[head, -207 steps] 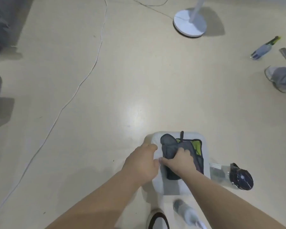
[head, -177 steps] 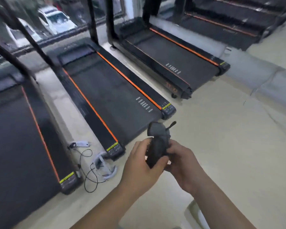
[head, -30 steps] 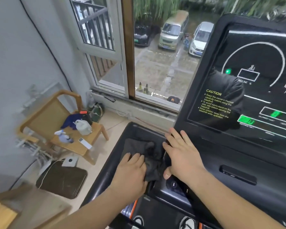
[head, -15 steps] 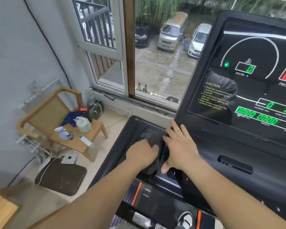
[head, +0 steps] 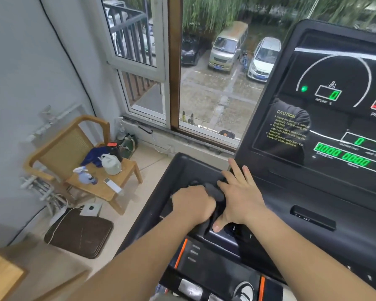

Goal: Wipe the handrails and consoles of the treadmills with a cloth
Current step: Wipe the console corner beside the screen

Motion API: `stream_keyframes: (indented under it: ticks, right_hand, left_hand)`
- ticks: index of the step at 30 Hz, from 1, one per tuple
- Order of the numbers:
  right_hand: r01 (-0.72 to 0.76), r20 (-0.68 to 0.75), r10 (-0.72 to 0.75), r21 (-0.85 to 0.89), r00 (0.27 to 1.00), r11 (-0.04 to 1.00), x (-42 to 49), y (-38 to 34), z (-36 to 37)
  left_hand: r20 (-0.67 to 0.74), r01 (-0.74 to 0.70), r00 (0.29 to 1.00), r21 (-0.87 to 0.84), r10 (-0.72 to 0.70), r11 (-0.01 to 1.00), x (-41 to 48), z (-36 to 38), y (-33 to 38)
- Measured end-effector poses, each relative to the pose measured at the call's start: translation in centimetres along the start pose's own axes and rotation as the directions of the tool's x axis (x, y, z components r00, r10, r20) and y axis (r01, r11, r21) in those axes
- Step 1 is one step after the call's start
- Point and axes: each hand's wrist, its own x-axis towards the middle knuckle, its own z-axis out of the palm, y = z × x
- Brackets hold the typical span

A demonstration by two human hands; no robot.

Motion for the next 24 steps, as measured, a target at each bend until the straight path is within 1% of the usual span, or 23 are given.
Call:
stream_keyframes:
  ticks: [1,2,3,4,5,6,7,8,9,10,11,12,13,14,16,17,18,19,20,21,22,23,24]
  right_hand:
    - [0.002,0.004,-0.002,0.009,1.0,1.0,0.0,0.1,0.0]
    - [0.004,0.012,-0.005,0.014,1.0,1.0,0.0,0.1,0.0]
    - [0.007,0.02,-0.007,0.016,1.0,1.0,0.0,0.2,0.0]
    - [0.008,0.025,-0.008,0.019,1.0,1.0,0.1,0.2,0.0]
    - [0.009,0.025,-0.009,0.022,1.0,1.0,0.1,0.2,0.0]
    - [0.009,0.02,-0.01,0.023,1.0,1.0,0.1,0.2,0.0]
    - [0.01,0.017,-0.01,0.02,1.0,1.0,0.1,0.2,0.1]
    - [0.013,0.017,-0.013,0.013,1.0,1.0,0.1,0.2,0.1]
    - [0.015,0.019,-0.016,0.01,1.0,1.0,0.1,0.3,0.1]
    - [0.015,0.022,-0.015,0.012,1.0,1.0,0.1,0.3,0.1]
    - [0.011,0.027,-0.011,0.014,1.0,1.0,0.1,0.2,0.1]
    - [0.005,0.031,-0.005,0.013,0.999,1.0,0.1,0.2,0.1]
    - [0.0,0.034,0.0,0.01,0.999,1.0,0.1,0.1,0.0]
    - [-0.004,0.035,0.004,0.006,0.999,1.0,0.1,0.0,0.0]
    - [-0.006,0.033,0.006,-0.008,0.999,1.0,0.2,0.0,0.0]
    - [-0.002,0.03,0.002,-0.01,1.0,1.0,0.1,0.1,0.1]
    - [0.004,0.023,-0.004,-0.006,1.0,1.0,0.1,0.2,0.2]
    - [0.008,0.016,-0.008,0.001,1.0,1.0,0.2,0.2,0.2]
    - [0.008,0.014,-0.008,0.008,1.0,1.0,0.2,0.3,0.2]
    - [0.004,0.016,-0.005,0.013,1.0,1.0,0.2,0.3,0.3]
    - [0.002,0.023,-0.002,0.014,1.0,1.0,0.2,0.2,0.2]
    - [0.003,0.032,-0.003,0.012,0.999,1.0,0.2,0.2,0.2]
    - [0.003,0.04,-0.003,0.01,0.999,1.0,0.1,0.1,0.1]
  left_hand:
    - [0.036,0.134,0.991,-0.2,-0.13,0.971,0.5,-0.2,-0.1]
    - [0.089,0.238,0.971,-0.375,-0.22,0.896,0.8,-0.6,-0.4]
    - [0.14,0.288,0.957,-0.514,-0.252,0.808,0.7,-0.9,-0.9]
    - [0.164,0.284,0.959,-0.575,-0.233,0.767,0.7,-0.9,-1.3]
    - [0.166,0.225,0.973,-0.541,-0.159,0.811,0.4,-0.9,-1.6]
    - [0.161,0.113,0.986,-0.418,-0.049,0.901,0.2,-0.7,-1.9]
    - [0.159,-0.025,0.985,-0.235,0.064,0.972,0.2,-0.5,-2.2]
    - [0.183,-0.174,0.967,-0.024,0.176,0.984,0.1,-0.5,-2.4]
    - [0.231,-0.318,0.935,0.217,0.268,0.923,0.2,-0.9,-2.8]
    - [0.273,-0.437,0.897,0.432,0.348,0.789,0.6,-1.4,-3.3]
    - [0.315,-0.522,0.852,0.573,0.419,0.632,1.1,-1.9,-3.8]
    - [0.35,-0.579,0.802,0.657,0.484,0.483,1.5,-2.1,-4.4]
    - [0.36,-0.597,0.77,0.699,0.526,0.395,1.8,-1.9,-4.9]
    - [0.349,-0.591,0.756,0.726,0.553,0.35,2.0,-1.7,-5.2]
    - [0.295,-0.527,0.812,0.74,0.503,0.417,1.4,-1.0,-4.3]
    - [0.246,-0.474,0.861,0.706,0.445,0.527,0.8,-0.7,-3.2]
    - [0.201,-0.396,0.914,0.64,0.354,0.659,0.4,-0.6,-2.0]
    - [0.165,-0.303,0.953,0.53,0.254,0.792,0.3,-0.5,-0.9]
    - [0.139,-0.229,0.972,0.38,0.19,0.896,0.6,-0.6,-0.3]
    - [0.149,-0.135,0.983,0.207,0.105,0.969,0.9,-1.1,0.1]
    - [0.187,-0.03,0.982,0.038,0.022,0.999,1.4,-1.8,0.1]
    - [0.232,0.107,0.97,-0.157,-0.069,0.982,1.8,-2.7,-0.4]
    - [0.292,0.263,0.944,-0.373,-0.157,0.89,2.0,-3.3,-1.0]
